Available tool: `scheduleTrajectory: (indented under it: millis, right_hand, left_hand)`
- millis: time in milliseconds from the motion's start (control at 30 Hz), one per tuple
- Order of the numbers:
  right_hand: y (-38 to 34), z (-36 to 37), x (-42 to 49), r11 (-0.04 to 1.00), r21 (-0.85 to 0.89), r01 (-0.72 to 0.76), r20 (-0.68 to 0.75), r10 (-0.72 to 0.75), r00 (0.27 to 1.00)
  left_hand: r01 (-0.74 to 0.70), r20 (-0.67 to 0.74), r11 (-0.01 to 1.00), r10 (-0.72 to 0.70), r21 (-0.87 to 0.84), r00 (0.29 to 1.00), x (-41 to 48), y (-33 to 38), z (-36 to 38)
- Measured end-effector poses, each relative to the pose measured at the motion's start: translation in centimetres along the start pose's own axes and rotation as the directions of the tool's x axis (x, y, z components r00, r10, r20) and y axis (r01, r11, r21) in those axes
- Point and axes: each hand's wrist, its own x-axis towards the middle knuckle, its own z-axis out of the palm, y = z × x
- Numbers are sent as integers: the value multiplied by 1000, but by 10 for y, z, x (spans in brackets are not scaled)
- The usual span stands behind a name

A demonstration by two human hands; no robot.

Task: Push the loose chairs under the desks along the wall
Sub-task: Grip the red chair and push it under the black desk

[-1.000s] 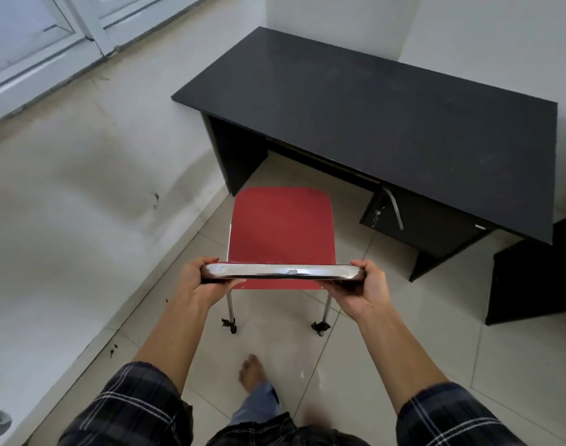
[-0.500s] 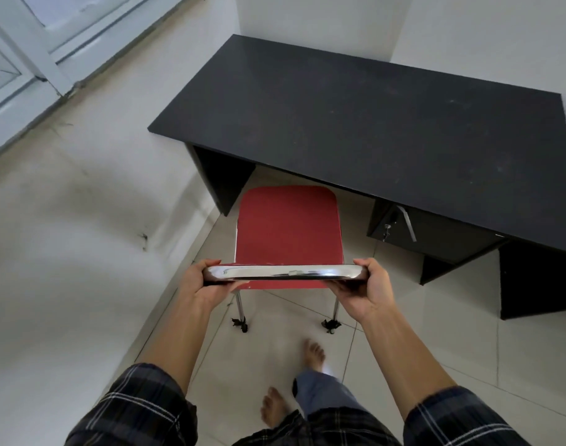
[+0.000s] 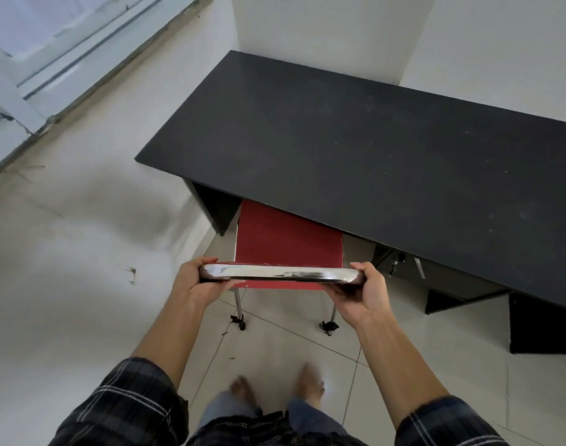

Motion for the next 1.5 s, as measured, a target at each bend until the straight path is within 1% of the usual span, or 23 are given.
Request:
scheduleTrajectory:
  millis: [133, 200, 400, 500, 600, 800, 967, 1100, 1233, 1400, 1500]
  right_hand:
    - [5, 21, 11, 1000, 15, 11, -9, -10, 1000]
    - [11, 30, 16, 999, 25, 26, -24, -25, 999]
    - [34, 62, 30, 995, 80, 58, -43, -54, 998]
    - [48, 80, 34, 989, 122, 79, -56, -73, 996]
    - [58, 95, 43, 983, 157, 96, -60, -87, 994]
    - [82, 118, 52, 969, 204, 140, -69, -129, 989]
    - [86, 134, 60, 965, 208, 162, -70, -150, 986]
    - [82, 143, 67, 962, 216, 168, -76, -155, 985]
    - [77, 156, 76, 968, 185, 170, -74, -159, 984]
    - [72, 164, 78, 976, 157, 150, -164, -124, 979]
    - [70, 169, 78, 980, 144, 140, -207, -108, 972]
  left_hand:
    - [-2, 23, 1000, 1, 29, 1000, 12, 26, 13]
    - [-13, 21, 997, 12, 72, 1000, 19, 41, 19]
    - [-24, 1, 995, 24, 98, 1000, 30, 88, 36]
    - [-20, -28, 988, 25, 156, 999, 37, 115, 42]
    - [-19, -7, 974, 21, 224, 1000, 44, 137, 50]
    - [-42, 35, 964, 34, 263, 999, 53, 172, 61]
    - [-41, 22, 955, 36, 295, 999, 62, 189, 69]
    - [-40, 45, 950, 27, 311, 999, 70, 196, 77]
    - [-41, 77, 953, 19, 300, 997, 75, 207, 89]
    - [-55, 130, 944, 13, 325, 991, 76, 207, 93]
    - [-42, 147, 953, -3, 302, 989, 74, 207, 96]
